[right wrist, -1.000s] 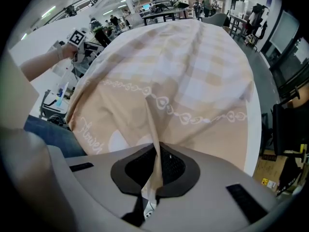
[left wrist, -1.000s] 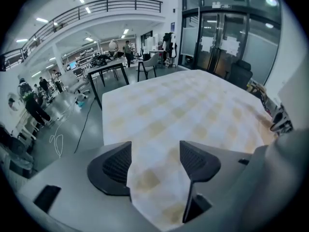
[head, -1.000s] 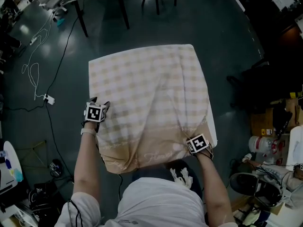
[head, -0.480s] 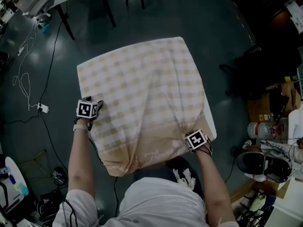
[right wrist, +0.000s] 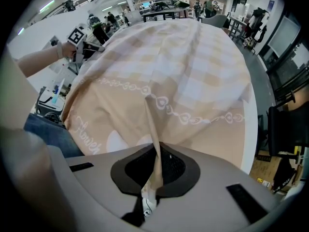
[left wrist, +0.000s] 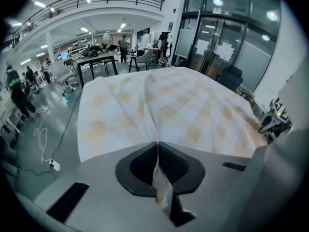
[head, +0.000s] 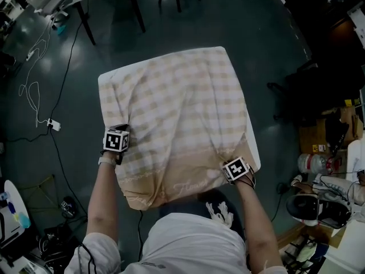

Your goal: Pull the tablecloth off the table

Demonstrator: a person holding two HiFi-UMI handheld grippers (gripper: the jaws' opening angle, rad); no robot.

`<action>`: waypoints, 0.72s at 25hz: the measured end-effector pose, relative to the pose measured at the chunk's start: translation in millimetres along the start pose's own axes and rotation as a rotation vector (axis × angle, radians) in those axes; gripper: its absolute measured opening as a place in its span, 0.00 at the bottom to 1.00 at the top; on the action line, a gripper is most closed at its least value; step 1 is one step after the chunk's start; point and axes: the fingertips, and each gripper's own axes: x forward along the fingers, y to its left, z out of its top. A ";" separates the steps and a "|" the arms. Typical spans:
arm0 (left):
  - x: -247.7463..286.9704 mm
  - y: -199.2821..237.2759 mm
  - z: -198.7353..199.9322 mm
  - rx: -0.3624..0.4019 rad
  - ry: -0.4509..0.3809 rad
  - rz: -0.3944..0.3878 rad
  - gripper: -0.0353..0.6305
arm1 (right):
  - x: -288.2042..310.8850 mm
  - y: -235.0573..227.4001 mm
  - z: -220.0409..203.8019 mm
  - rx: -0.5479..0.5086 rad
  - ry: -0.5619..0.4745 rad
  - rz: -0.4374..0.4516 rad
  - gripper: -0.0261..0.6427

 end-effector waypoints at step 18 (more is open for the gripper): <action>-6.1 -205.2 -70.2 0.132 0.143 -0.435 0.08 | 2.6 -2.0 6.2 -0.045 -0.067 -0.013 0.08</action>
